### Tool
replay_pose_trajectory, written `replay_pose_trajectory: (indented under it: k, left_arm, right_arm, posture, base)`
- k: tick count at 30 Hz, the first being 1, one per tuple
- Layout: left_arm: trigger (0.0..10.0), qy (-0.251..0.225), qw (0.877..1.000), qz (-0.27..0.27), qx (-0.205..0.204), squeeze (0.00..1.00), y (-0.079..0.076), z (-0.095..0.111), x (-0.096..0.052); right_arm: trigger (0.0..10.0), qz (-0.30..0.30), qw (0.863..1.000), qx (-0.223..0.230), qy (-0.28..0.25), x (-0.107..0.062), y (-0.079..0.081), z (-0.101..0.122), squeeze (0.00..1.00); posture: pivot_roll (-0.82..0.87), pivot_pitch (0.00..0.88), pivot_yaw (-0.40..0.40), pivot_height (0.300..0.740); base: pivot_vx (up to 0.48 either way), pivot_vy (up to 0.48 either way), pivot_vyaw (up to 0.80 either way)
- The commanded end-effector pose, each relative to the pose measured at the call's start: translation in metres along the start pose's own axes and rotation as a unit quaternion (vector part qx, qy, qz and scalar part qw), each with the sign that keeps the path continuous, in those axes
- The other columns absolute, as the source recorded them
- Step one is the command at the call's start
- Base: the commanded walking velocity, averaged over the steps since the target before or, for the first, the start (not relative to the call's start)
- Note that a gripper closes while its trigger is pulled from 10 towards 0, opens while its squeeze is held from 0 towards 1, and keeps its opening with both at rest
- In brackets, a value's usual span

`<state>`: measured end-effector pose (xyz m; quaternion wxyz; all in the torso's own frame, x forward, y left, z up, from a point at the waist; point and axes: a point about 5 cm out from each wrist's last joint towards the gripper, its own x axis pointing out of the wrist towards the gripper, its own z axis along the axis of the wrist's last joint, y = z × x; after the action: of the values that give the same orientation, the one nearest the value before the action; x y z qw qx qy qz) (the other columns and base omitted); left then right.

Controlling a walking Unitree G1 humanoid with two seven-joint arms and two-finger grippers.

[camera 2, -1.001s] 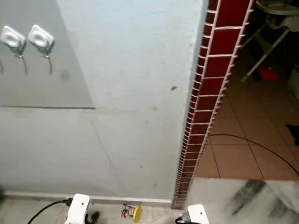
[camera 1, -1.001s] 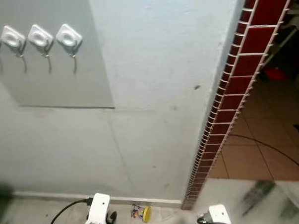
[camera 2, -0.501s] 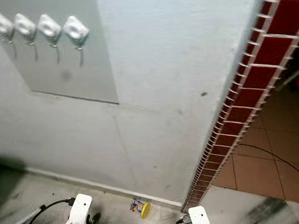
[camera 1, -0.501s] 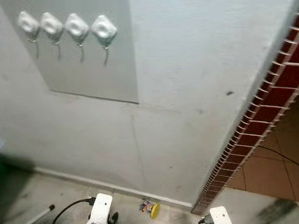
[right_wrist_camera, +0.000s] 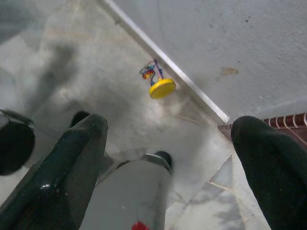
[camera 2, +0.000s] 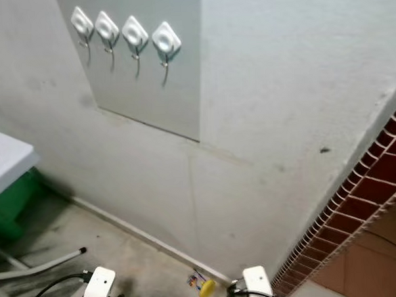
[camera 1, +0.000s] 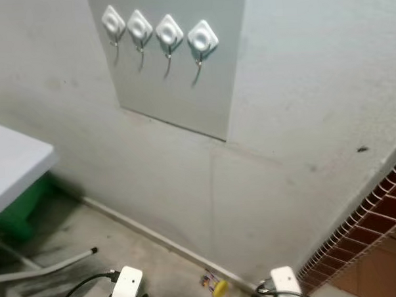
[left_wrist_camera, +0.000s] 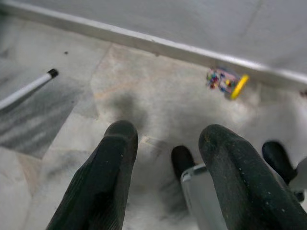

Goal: Hang keys on a hook

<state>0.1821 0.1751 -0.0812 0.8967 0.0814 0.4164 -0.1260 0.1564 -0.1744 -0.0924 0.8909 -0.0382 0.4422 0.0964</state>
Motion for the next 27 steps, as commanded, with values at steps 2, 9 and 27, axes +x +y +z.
replay_pose_trajectory:
  k: [2, 9, 27]
  left_arm:
    - [10.0, 0.005, 1.000, -0.008, -0.010, 0.00, -0.0032, -0.0019, 0.0002]
    - [10.0, 0.007, 1.000, 0.002, -0.016, 0.00, -0.0012, -0.0027, -0.0001]
    - [10.0, 0.001, 0.999, 0.000, -0.033, 0.00, -0.0031, 0.0006, 0.0012]
  right_arm:
    - [10.0, -0.004, 1.000, 0.001, 0.007, -0.0014, -0.0032, -0.0034, 0.00]
    - [10.0, -0.004, 1.000, 0.001, 0.009, -0.0020, -0.0038, -0.0049, 0.00]
    - [10.0, 0.000, 1.000, 0.000, 0.008, -0.0020, -0.0048, -0.0040, 0.00]
  posture:
    - [-0.12, 0.000, 0.006, 0.740]
    - [-0.12, 0.000, 0.005, 0.740]
    - [-0.10, 0.000, -0.006, 0.740]
  base:
    - [0.000, 0.000, 0.80]
    - [0.000, 0.000, 0.80]
    - [0.000, 0.000, 0.80]
